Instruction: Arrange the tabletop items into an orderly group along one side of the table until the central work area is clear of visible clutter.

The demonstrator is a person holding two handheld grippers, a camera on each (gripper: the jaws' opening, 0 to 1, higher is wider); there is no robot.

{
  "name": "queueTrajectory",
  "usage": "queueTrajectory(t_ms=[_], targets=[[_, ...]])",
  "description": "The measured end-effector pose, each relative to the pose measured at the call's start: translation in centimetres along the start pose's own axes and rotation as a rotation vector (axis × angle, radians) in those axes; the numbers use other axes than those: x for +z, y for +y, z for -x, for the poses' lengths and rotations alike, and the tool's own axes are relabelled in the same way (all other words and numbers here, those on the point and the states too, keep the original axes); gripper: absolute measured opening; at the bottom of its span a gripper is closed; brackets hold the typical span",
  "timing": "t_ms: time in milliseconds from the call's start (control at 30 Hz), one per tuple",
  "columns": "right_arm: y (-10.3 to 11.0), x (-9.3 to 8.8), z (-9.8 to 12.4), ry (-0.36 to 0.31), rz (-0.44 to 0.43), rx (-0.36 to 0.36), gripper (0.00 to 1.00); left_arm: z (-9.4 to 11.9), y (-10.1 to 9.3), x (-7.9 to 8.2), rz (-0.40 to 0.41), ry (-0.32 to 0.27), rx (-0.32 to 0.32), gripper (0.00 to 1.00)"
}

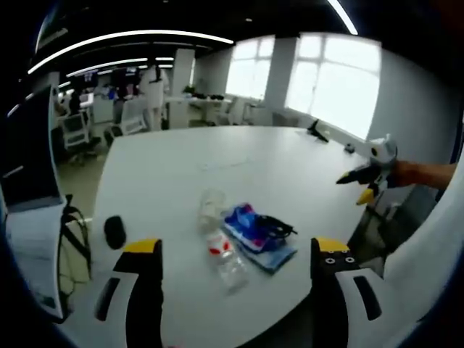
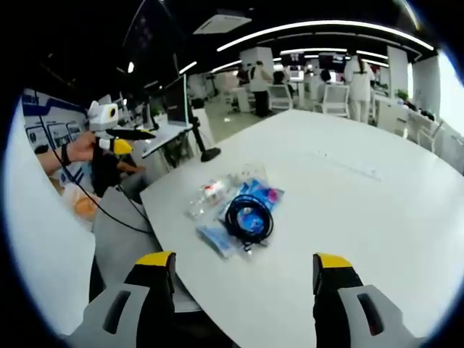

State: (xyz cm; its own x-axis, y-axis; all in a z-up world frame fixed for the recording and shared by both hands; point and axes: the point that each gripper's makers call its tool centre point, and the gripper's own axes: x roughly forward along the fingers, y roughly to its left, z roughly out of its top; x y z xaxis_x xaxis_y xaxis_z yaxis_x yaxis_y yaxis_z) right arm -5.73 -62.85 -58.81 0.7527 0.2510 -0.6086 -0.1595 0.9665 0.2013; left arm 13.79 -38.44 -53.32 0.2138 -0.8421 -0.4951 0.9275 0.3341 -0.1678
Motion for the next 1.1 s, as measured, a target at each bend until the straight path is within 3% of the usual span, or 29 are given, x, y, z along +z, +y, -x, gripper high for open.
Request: queueTrajectory(t_ms=[733, 1100], targets=[[0.82, -0.10, -0.32, 0.004, -0.024, 0.007, 0.78, -0.63, -0.13, 0.27, 0.018, 0.002, -0.015, 0.83], [0.38, -0.41, 0.14, 0.003, -0.034, -0.008, 0.79, -0.60, -0.04, -0.68, 0.032, 0.010, -0.015, 0.82]])
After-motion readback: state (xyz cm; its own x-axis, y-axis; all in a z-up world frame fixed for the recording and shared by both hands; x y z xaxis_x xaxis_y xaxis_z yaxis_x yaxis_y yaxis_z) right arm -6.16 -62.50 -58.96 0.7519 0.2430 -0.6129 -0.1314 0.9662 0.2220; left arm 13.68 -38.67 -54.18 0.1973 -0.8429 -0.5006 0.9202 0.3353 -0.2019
